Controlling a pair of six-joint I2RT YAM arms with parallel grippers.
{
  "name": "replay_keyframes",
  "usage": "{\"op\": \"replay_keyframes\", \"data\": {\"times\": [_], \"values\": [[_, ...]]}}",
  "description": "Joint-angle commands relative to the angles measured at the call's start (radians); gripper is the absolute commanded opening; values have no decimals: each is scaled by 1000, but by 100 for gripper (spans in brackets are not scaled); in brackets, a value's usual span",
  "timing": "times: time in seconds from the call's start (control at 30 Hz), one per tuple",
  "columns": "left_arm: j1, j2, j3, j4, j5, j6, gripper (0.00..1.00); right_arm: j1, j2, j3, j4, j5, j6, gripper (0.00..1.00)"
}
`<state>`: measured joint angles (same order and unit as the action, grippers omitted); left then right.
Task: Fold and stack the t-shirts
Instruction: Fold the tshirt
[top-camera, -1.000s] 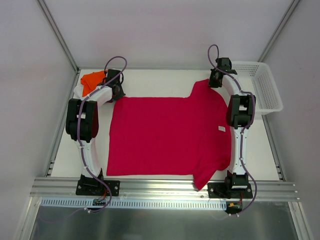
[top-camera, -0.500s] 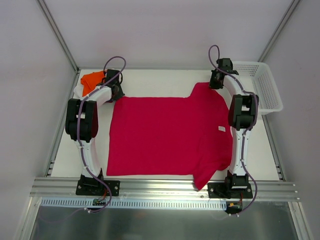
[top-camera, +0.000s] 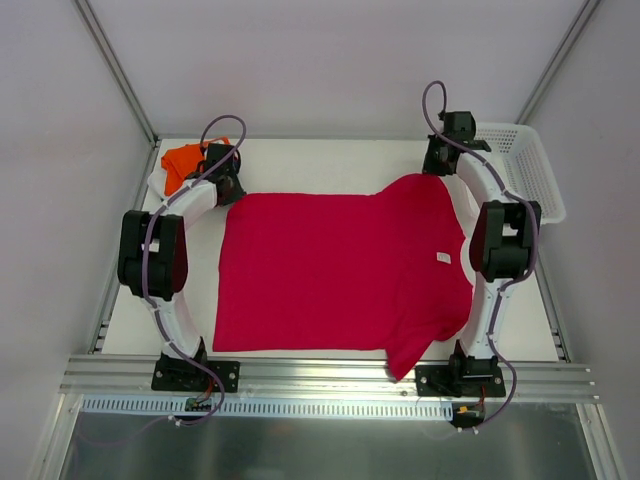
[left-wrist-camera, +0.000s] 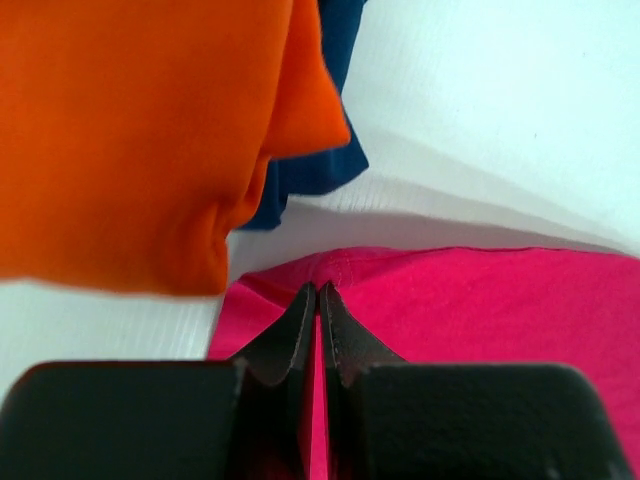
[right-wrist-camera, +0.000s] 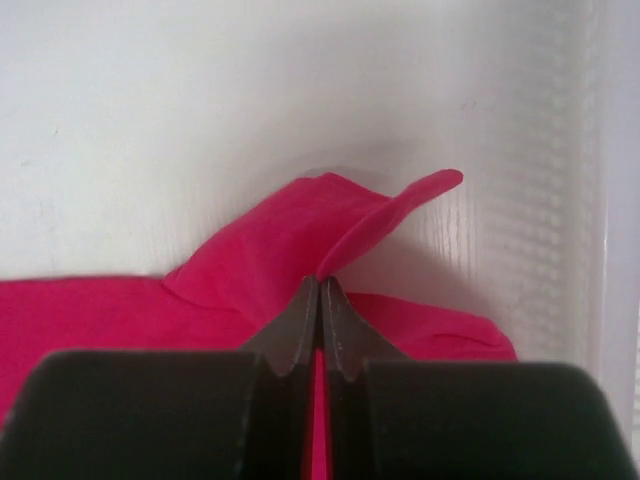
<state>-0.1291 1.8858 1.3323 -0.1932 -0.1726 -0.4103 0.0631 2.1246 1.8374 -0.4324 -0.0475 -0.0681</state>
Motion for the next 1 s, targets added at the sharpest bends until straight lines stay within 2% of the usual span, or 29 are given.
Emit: {"op": "replay_keyframes", "data": {"times": [0.0,0.3,0.6,0.7,0.97], "values": [[6,-106,-48,0,2,-27,0,17,-112,-75,29,12,-7,0],[6,-260,-188,-2,-30,-41,0,46,-336,-312,26,41,4,0],[6,-382,-294,-12,-51,-54,0,55,-593,-526,-6,138,42,0],[6,-413,-318,-26,-54,-64,0,53,-653,-573,-41,181,59,0],[6,-461,-369,-67,-53,-81,0,53,-738,-684,-78,181,97,0]]}}
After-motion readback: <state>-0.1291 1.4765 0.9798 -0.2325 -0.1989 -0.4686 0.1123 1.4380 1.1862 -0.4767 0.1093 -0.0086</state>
